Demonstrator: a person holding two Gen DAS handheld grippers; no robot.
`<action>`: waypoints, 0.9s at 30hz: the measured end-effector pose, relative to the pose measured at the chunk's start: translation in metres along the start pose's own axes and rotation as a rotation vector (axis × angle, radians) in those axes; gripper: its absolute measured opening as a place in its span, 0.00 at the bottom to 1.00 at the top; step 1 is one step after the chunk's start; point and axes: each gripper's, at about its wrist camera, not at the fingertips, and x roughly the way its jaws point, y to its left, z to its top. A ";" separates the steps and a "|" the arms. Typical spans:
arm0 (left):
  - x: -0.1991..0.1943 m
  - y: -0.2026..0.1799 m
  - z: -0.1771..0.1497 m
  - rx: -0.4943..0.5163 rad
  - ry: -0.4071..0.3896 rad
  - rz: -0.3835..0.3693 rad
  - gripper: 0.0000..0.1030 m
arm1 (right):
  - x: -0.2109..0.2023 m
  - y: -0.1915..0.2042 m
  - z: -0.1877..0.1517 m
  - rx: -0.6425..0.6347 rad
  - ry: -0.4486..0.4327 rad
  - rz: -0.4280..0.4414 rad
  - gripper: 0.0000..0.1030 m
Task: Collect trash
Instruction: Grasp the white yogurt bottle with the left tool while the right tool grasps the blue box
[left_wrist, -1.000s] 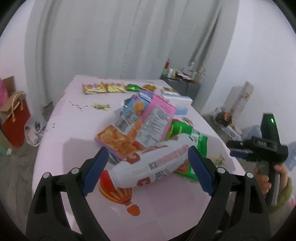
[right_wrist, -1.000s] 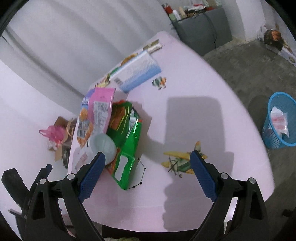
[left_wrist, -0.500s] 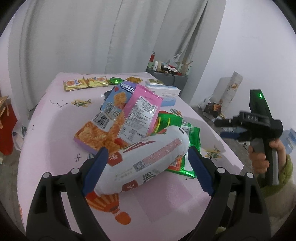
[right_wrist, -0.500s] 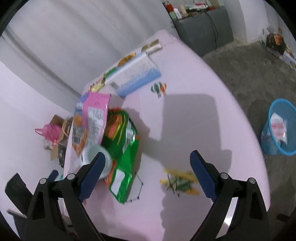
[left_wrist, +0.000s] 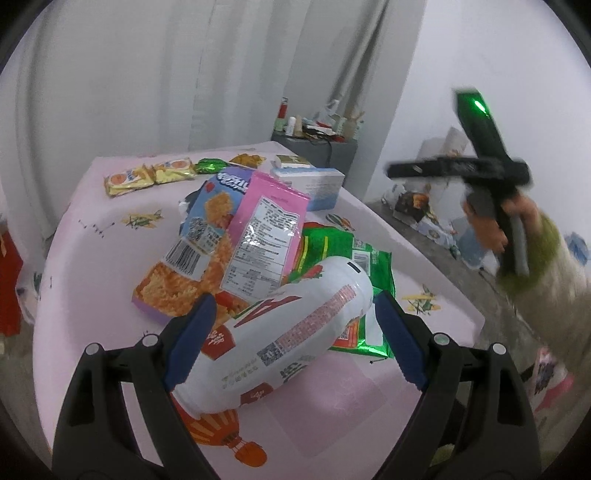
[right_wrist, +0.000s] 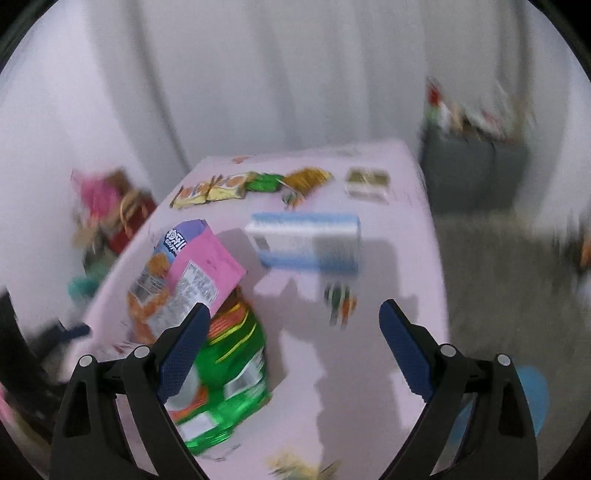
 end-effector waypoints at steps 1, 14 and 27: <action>0.001 -0.001 0.001 0.013 0.005 -0.003 0.81 | 0.006 0.003 0.008 -0.062 0.014 -0.002 0.87; 0.040 -0.006 0.016 0.376 0.210 -0.016 0.82 | 0.120 0.035 0.069 -0.496 0.360 0.058 0.87; 0.090 0.004 0.016 0.420 0.426 -0.123 0.70 | 0.164 0.043 0.075 -0.592 0.459 -0.005 0.82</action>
